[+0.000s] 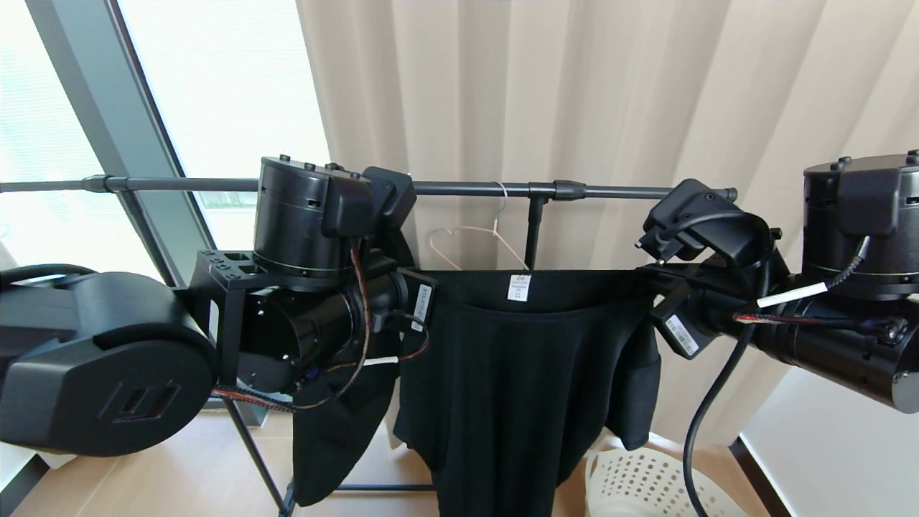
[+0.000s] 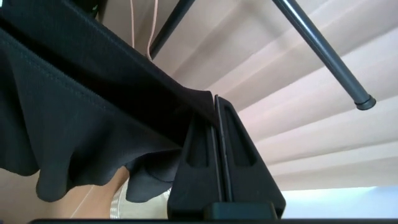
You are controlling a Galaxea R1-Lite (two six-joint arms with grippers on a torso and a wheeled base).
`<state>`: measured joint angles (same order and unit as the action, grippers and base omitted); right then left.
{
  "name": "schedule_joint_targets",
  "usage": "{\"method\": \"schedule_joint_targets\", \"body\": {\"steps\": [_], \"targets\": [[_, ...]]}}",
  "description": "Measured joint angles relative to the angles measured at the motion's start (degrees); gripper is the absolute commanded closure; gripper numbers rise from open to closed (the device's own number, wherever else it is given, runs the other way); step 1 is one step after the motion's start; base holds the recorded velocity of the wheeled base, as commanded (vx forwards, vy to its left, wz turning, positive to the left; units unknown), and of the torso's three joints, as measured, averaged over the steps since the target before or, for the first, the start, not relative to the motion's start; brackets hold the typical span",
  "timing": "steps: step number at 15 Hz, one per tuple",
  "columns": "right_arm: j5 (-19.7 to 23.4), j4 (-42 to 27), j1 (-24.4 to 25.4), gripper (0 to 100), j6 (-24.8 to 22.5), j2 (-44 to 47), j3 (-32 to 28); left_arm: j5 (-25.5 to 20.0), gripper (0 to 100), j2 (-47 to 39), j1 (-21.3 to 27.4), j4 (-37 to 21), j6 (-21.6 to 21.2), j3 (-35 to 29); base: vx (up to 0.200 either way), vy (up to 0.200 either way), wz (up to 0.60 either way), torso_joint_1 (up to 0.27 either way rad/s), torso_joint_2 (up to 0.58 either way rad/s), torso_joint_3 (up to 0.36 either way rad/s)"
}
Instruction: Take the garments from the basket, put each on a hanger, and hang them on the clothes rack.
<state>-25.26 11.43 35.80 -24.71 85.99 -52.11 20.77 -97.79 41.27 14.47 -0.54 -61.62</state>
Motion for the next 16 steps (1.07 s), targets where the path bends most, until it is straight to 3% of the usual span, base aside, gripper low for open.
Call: {"method": "schedule_joint_targets", "body": {"steps": [8,10,13,16], "targets": [[3.5,-5.3,5.9,100,1.0,-4.9,4.6,-10.4,100,-2.1,-2.3,0.0,0.2,-9.1,0.0,0.0,0.0,0.0,0.0,0.0],[3.6,-5.3,8.8,100,3.7,-5.7,6.5,-10.8,100,-3.6,-2.4,0.0,0.2,-11.9,0.0,0.0,0.0,0.0,0.0,0.0],[6.4,-5.4,15.1,100,12.5,-5.6,7.3,-11.4,100,-6.6,-2.3,-0.4,0.0,-17.5,0.0,0.0,0.0,0.0,0.0,0.0],[6.7,-5.2,19.9,100,16.8,-4.7,7.3,-15.3,100,-8.1,-2.0,-0.4,-0.1,-19.2,0.0,0.0,0.0,0.0,0.0,0.0]]}}
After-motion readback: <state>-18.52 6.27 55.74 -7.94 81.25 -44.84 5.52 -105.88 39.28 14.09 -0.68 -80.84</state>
